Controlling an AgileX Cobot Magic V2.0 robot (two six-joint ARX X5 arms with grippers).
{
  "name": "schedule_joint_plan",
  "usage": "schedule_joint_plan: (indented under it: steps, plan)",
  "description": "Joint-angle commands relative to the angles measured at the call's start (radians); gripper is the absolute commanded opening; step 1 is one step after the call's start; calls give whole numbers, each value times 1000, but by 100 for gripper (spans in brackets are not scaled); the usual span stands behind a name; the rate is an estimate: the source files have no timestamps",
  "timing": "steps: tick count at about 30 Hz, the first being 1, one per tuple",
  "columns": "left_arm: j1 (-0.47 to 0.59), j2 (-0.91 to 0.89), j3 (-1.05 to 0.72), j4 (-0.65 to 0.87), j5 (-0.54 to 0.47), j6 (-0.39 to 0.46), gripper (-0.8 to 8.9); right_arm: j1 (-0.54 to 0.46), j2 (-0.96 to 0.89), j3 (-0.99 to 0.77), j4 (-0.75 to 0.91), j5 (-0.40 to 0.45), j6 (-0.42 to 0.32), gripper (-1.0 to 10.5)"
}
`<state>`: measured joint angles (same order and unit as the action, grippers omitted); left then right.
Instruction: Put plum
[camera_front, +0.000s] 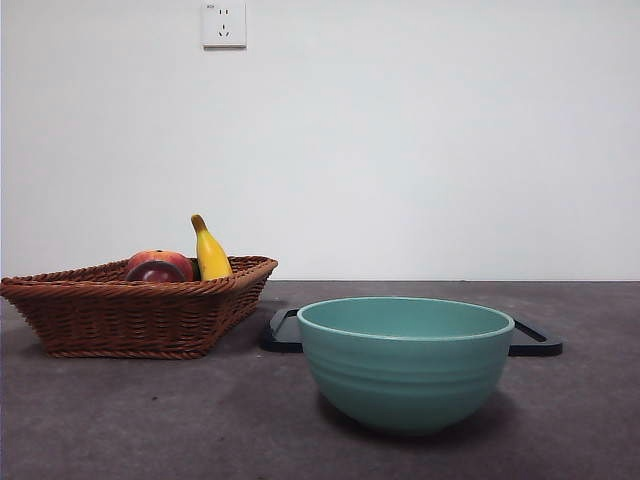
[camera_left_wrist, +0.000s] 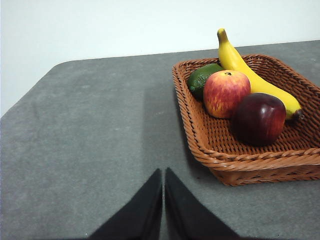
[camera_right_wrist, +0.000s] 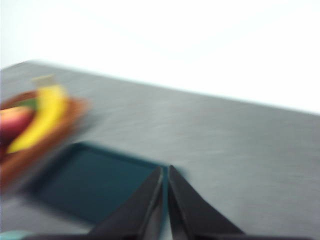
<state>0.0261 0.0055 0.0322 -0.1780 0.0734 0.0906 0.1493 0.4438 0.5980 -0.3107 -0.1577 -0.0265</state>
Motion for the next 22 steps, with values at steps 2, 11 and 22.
schedule_joint_plan:
  steps: [2,11,22]
  plan:
    - [2,-1,-20,-9,-3,-5,7,-74,-107,-140,121,22,-19,9]
    - [2,-1,-20,-9,-3,-5,7,-128,-294,-408,288,73,-14,9]
    - [2,-1,-20,-9,-3,-5,7,-129,-405,-553,288,166,-6,9]
